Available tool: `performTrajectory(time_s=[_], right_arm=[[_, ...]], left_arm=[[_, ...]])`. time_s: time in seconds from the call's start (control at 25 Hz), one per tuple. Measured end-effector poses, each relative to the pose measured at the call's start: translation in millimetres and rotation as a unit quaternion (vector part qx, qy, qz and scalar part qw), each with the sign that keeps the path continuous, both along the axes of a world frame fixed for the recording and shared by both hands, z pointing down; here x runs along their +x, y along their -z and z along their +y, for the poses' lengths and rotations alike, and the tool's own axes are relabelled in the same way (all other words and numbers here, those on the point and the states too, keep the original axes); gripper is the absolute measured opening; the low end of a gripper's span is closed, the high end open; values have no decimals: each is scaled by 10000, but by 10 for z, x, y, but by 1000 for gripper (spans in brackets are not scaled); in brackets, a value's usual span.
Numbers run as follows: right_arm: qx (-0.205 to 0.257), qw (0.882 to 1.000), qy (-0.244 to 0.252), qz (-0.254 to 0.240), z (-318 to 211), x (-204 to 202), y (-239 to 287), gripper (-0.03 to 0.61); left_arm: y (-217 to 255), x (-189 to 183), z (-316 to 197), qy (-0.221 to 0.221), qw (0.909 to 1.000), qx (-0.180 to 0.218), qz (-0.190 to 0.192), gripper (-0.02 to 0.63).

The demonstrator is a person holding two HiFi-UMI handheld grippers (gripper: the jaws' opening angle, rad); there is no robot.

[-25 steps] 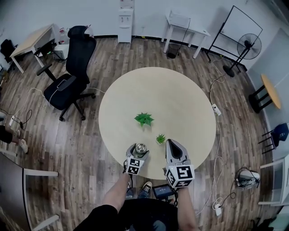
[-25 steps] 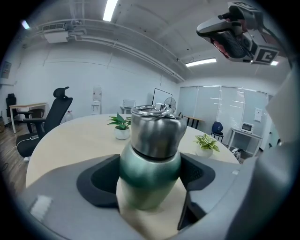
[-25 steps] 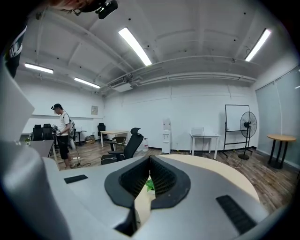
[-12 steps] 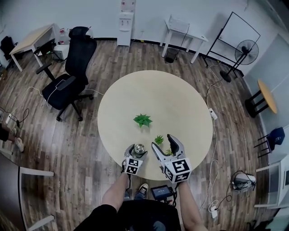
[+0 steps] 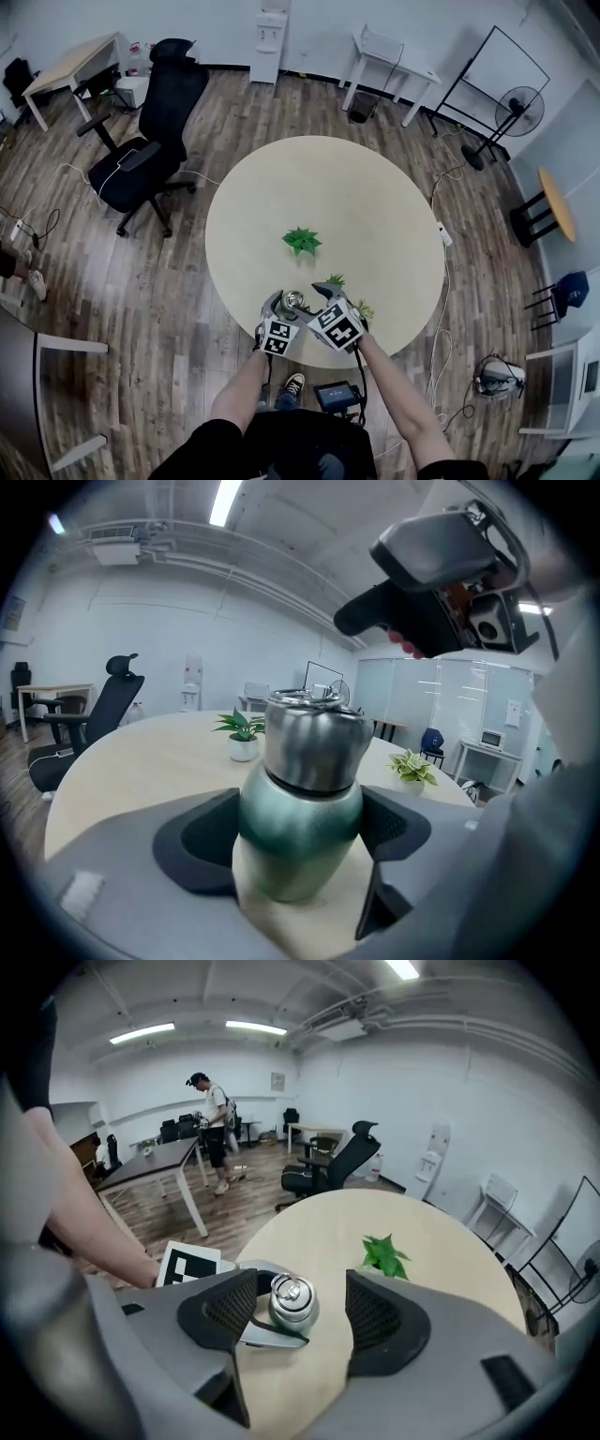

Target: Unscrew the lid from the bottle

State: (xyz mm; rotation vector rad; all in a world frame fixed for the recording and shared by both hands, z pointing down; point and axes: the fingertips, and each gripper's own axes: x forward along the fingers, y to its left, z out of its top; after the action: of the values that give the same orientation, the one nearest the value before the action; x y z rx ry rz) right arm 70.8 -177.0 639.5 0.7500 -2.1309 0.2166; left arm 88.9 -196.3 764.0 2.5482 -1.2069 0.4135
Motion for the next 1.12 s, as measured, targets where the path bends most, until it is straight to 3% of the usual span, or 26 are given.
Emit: performTrajectory(time_s=[0.32, 0.56, 0.72, 0.84, 0.96, 1.12], right_arm=[[-738, 9926, 443, 859, -31, -116, -592, 284], [-848, 9878, 754, 1069, -15, -151, -723, 236], [-752, 9782, 1508, 1212, 23, -151, -728, 235], [-669, 9564, 2427, 1479, 69, -161, -740, 235], [-572, 9225, 3351, 1828, 108, -152, -754, 235], [-509, 8882, 4018, 2171, 123, -132, -767, 235]], left_arm=[[-33, -1, 16, -12, 10000, -50, -18, 380], [-10, 12, 21, -53, 10000, -69, -1, 380], [-21, 20, 28, -74, 10000, -53, -5, 380], [-16, 16, 39, -86, 10000, -34, 1, 380], [-23, 18, 50, -95, 9999, -66, -5, 380], [-26, 28, 45, -113, 9999, -65, -6, 380]])
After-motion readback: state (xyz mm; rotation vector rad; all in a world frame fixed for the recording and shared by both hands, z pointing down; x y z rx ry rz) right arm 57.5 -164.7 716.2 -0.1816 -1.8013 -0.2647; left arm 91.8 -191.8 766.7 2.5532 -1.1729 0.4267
